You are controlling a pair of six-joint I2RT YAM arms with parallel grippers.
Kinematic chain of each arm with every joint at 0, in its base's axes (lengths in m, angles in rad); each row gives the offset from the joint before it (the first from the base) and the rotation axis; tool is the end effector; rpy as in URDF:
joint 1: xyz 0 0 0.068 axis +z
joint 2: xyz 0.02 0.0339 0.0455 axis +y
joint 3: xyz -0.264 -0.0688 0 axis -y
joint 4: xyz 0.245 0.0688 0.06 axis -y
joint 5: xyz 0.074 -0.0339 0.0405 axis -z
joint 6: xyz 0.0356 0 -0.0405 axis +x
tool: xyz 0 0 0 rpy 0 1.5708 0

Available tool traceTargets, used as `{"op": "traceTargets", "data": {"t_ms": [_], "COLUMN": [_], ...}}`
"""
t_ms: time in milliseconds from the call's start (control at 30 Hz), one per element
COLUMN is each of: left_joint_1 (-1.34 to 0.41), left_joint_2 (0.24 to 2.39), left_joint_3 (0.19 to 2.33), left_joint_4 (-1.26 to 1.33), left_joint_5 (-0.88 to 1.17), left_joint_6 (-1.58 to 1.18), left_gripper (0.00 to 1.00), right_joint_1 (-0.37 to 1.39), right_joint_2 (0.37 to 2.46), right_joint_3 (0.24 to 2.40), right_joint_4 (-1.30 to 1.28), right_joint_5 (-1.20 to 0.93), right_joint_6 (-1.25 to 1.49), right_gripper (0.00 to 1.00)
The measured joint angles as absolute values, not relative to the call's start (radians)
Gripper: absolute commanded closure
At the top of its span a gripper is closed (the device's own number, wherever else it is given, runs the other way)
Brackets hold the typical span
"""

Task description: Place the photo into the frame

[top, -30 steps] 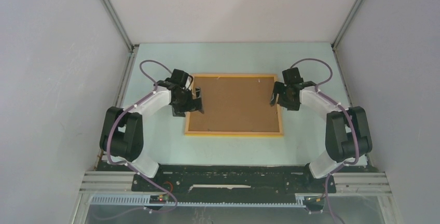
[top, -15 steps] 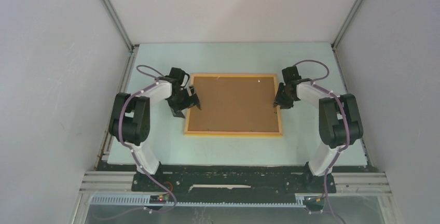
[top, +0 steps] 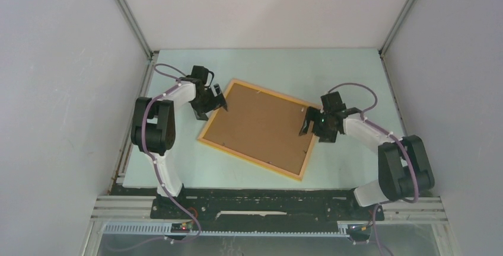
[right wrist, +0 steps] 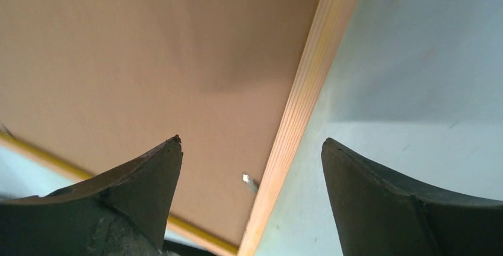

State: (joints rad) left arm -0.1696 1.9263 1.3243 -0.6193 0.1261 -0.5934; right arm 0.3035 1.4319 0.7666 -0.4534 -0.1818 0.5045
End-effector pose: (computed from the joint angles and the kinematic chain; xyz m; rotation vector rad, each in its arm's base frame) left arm 0.3789 -0.0694 0.1690 -0.5669 2.7859 -0.3534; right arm 0.2470 0.0841 0.1729 0.2191 2.7488 0.4803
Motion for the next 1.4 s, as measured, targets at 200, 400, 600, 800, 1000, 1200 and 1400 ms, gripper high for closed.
{"op": "traceTargets", "data": {"t_ms": [200,400,600,800,1000,1200,1400], "left_joint_1": [-0.161,-0.159,-0.155,-0.155,-0.154,-0.154,-0.154], "left_joint_2": [1.926,1.926,1.926,1.926,1.926,1.926,1.926], "left_joint_3": [1.324,1.324,1.324,1.324,1.324,1.324,1.324], "left_joint_4": [-0.608,-0.592,-0.584,-0.577,-0.574,-0.570,-0.567], "left_joint_5": [0.153,0.179,0.194,0.200,0.203,0.205,0.205], "left_joint_6": [-0.595,-0.599,-0.603,-0.604,-0.604,-0.604,-0.604], "left_gripper": [0.07,0.07,0.07,0.07,0.07,0.07,0.07], "right_joint_1": [0.182,0.186,0.198,0.217,0.218,0.215,0.215], "right_joint_2": [1.635,1.799,1.887,1.897,1.898,1.898,1.898], "right_joint_3": [1.045,1.182,1.245,1.259,1.260,1.260,1.261], "right_joint_4": [-0.448,-0.477,-0.516,-0.524,-0.524,-0.523,-0.523], "right_joint_5": [-0.086,-0.016,0.038,0.065,0.065,0.052,0.048], "right_joint_6": [0.492,0.488,0.479,0.474,0.477,0.478,0.486], "right_gripper": [0.02,0.10,0.09,0.04,0.03,0.00,0.00]}}
